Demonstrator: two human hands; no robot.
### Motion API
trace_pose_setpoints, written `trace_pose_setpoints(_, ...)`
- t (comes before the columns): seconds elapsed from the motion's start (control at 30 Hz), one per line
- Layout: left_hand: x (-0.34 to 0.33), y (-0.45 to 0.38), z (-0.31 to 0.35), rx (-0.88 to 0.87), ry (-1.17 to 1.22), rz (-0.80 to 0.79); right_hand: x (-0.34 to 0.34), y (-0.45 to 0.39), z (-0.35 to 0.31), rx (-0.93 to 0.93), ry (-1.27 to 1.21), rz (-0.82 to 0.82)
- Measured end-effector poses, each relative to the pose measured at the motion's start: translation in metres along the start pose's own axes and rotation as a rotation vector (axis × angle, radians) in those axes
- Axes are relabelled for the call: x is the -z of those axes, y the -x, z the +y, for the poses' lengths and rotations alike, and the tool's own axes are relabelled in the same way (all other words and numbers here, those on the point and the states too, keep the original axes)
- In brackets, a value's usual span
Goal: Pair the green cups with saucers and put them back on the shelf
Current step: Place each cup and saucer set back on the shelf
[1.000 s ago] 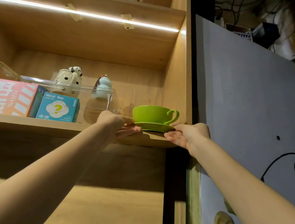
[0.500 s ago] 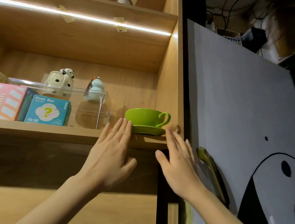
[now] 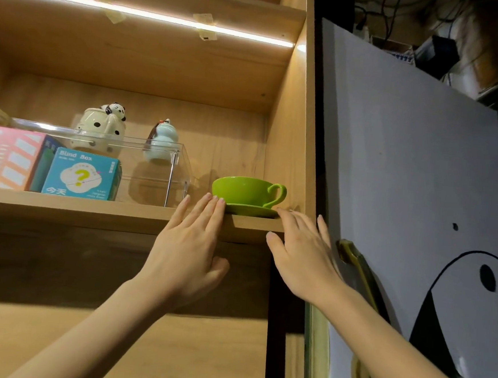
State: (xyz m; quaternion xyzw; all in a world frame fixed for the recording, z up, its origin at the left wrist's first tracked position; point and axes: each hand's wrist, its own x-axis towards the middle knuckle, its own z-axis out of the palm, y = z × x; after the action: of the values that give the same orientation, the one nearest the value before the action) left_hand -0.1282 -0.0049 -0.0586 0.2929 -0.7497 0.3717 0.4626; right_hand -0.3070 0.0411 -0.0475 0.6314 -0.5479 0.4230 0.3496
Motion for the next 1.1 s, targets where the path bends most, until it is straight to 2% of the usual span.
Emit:
trace_pose_setpoints(0.4, 0.006, -0.006, 0.0, 0.028, 0.079, -0.081, -0.002, 0.004, -0.004, -0.028, 0.036, -0.022)
trace_pose_setpoints(0.7, 0.03, -0.003, 0.003, 0.058, 0.205, -0.335, 0.029, 0.015, -0.01, -0.032, 0.164, -0.327)
trace_pose_setpoints(0.77, 0.041, 0.003, 0.006, 0.082, 0.276, -0.358, 0.037, 0.023, -0.012, -0.036, 0.092, -0.358)
trace_pose_setpoints(0.93, 0.065, 0.026, 0.013, 0.195, 0.462, -0.277, 0.049, 0.046, -0.027, -0.14, -0.205, -0.36)
trace_pose_setpoints(1.1, 0.079, 0.079, 0.02, 0.283, 0.601, -0.317, 0.045, 0.092, -0.05, -0.143, -0.411, -0.39)
